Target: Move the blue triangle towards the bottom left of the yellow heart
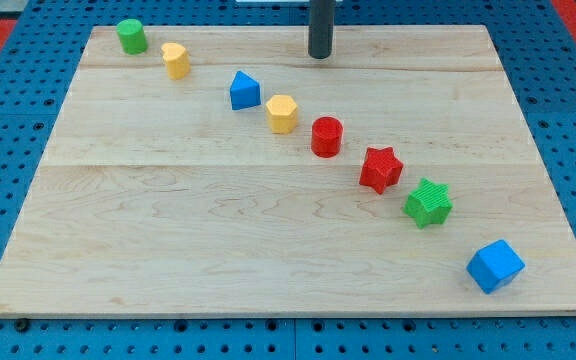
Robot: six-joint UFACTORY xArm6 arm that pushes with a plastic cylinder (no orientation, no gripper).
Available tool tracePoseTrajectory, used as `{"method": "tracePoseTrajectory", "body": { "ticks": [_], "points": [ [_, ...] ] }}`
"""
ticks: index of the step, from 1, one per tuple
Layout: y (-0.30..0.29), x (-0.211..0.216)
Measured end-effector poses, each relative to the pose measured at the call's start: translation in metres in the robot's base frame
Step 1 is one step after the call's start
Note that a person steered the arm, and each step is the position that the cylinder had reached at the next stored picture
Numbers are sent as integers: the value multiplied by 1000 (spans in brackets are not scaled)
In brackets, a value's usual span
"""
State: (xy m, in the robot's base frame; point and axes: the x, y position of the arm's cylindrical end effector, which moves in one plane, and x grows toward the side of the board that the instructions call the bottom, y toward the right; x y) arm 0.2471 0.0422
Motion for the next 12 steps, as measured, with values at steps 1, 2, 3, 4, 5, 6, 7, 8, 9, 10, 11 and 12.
{"method": "tracePoseTrajectory", "body": {
  "ticks": [1, 2, 3, 4, 5, 6, 7, 8, 9, 10, 11, 12],
  "points": [
    [4, 14],
    [-4, 58],
    [-4, 80],
    [-4, 91],
    [-10, 110],
    [-42, 123],
    [-98, 123],
    [-82, 105],
    [-76, 86],
    [-111, 50],
    [-145, 48],
    [-150, 48]
  ]
}}
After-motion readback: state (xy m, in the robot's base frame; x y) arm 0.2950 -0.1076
